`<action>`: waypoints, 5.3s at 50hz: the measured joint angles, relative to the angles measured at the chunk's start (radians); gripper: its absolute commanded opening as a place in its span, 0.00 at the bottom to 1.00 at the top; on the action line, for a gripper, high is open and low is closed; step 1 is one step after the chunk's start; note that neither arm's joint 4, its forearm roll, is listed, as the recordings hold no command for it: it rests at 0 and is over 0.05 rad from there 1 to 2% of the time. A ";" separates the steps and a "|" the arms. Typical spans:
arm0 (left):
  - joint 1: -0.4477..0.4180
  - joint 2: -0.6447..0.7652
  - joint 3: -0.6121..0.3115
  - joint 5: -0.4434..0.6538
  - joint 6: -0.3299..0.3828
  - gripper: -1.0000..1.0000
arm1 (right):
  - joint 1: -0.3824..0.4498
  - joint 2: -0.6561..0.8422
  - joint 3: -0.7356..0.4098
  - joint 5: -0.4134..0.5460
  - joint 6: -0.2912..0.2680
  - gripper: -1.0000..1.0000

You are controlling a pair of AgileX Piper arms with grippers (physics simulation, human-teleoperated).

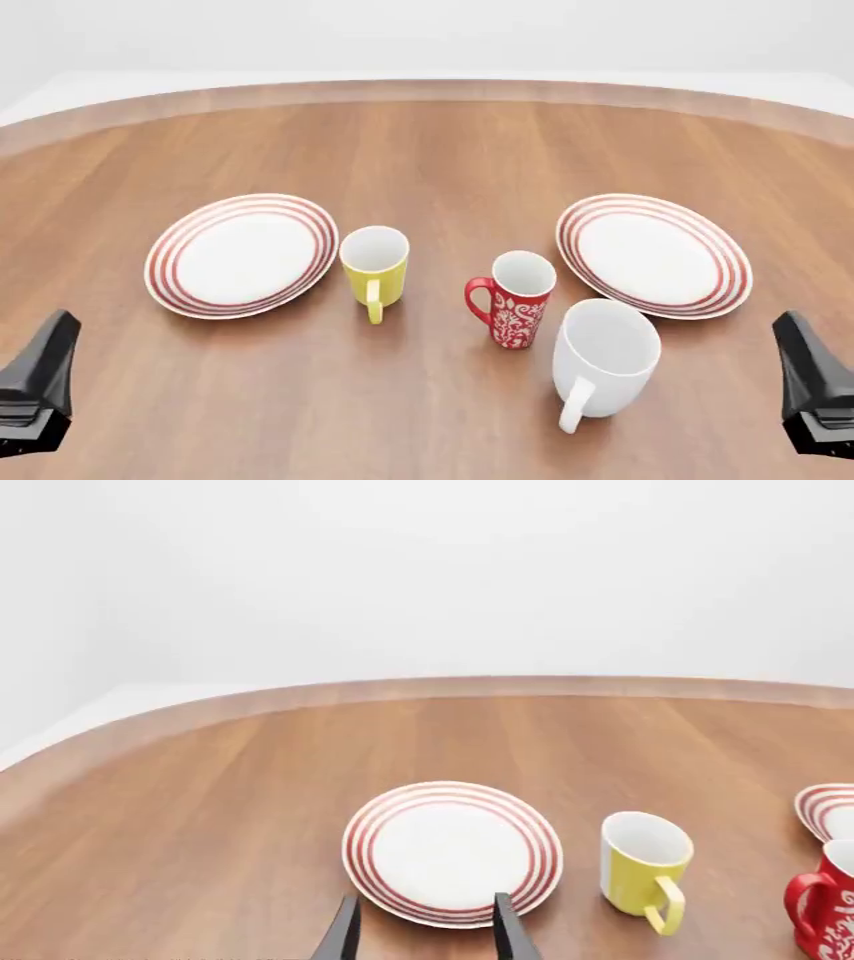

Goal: Put the red mug on the left plate.

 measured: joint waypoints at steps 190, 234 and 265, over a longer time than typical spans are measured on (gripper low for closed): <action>-0.877 1.519 -0.797 -0.164 0.513 1.00 | 0.036 -0.001 0.001 -0.040 -0.070 1.00; -0.827 1.736 -0.906 -0.170 0.549 1.00 | 0.038 0.005 0.001 -0.049 -0.069 1.00; -0.802 1.798 -0.963 -0.160 0.569 1.00 | 0.036 0.019 0.001 -0.064 -0.068 1.00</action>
